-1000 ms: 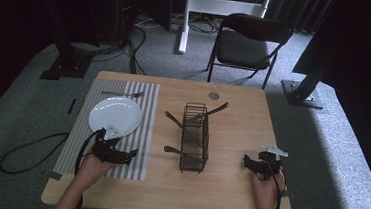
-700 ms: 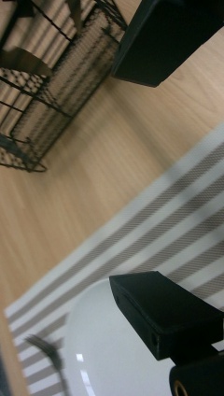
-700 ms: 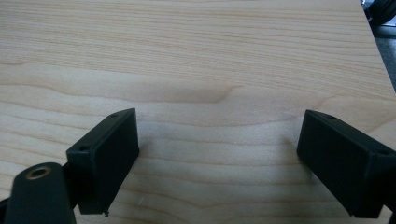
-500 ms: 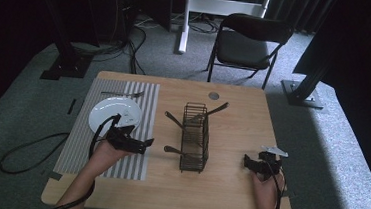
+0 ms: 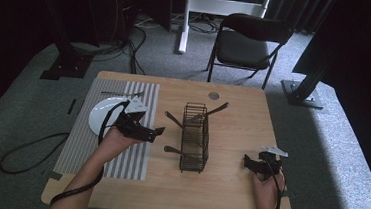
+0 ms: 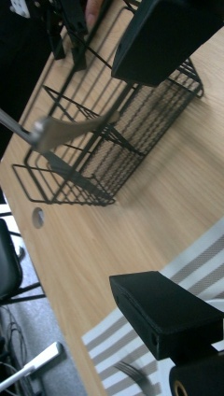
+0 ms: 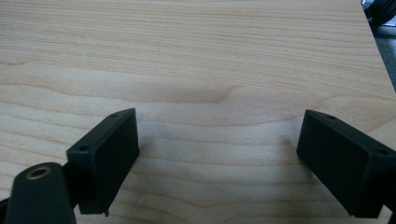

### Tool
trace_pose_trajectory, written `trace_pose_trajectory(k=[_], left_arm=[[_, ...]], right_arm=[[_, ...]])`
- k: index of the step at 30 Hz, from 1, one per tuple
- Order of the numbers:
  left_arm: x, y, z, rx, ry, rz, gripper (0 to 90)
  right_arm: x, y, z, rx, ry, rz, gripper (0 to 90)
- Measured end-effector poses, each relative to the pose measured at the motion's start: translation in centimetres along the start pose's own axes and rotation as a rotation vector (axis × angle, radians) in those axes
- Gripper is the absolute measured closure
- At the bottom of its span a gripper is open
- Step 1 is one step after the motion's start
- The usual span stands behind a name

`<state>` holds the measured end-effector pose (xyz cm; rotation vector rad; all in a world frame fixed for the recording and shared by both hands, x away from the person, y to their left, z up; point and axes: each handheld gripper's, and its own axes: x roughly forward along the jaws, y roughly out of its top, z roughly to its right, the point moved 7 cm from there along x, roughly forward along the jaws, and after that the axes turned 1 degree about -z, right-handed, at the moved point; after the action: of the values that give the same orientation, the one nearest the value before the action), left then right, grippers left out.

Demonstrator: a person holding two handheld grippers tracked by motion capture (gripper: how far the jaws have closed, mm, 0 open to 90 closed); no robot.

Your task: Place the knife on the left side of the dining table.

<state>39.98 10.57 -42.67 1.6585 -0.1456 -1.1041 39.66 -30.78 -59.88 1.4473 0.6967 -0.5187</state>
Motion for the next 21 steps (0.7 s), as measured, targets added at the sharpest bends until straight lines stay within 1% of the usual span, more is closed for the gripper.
trace_pose_trajectory(k=[4,6,8,9,10,11,14,16,17,18,19,21], left_arm=[[0.1,1.1,0.3,0.001,-0.018,0.008,3.7],[0.3,1.4,0.4,0.0,-0.03,0.015,5.9],[0.3,1.4,0.4,0.0,-0.03,0.015,7.1],[0.6,1.8,0.6,-0.013,-0.031,0.022,13.9],[0.7,1.9,0.7,-0.025,-0.039,0.023,13.9],[0.9,2.0,0.7,-0.031,-0.037,0.024,14.1],[1.2,2.2,0.9,-0.04,-0.043,0.028,15.5],[1.5,2.4,1.3,-0.03,-0.059,0.042,23.8],[1.5,2.4,1.4,-0.031,-0.077,0.053,27.0],[1.6,2.4,1.5,-0.037,-0.095,0.06,33.8],[1.6,2.5,1.5,-0.044,-0.098,0.064,40.1],[1.7,2.4,1.5,-0.047,-0.093,0.068,46.7]], right_arm=[[0.0,0.0,0.0,0.001,-0.001,0.001,12.0],[0.0,0.0,0.0,0.0,-0.001,0.001,12.0],[0.0,0.0,0.0,0.001,-0.001,0.001,12.0],[0.0,0.0,0.0,0.001,-0.001,0.001,12.0],[0.0,0.0,0.0,0.0,-0.001,0.001,12.0],[0.0,0.0,0.0,0.001,-0.001,0.001,12.0],[0.0,0.0,0.0,0.001,-0.001,0.001,12.0],[0.0,0.0,0.0,0.001,-0.001,0.001,12.0],[0.0,0.0,0.0,0.001,-0.001,0.001,12.0],[0.0,0.0,0.0,0.001,-0.001,0.001,12.0],[0.0,0.0,0.0,0.001,-0.001,0.001,12.0],[0.0,0.0,0.0,0.001,-0.001,0.001,12.0]])
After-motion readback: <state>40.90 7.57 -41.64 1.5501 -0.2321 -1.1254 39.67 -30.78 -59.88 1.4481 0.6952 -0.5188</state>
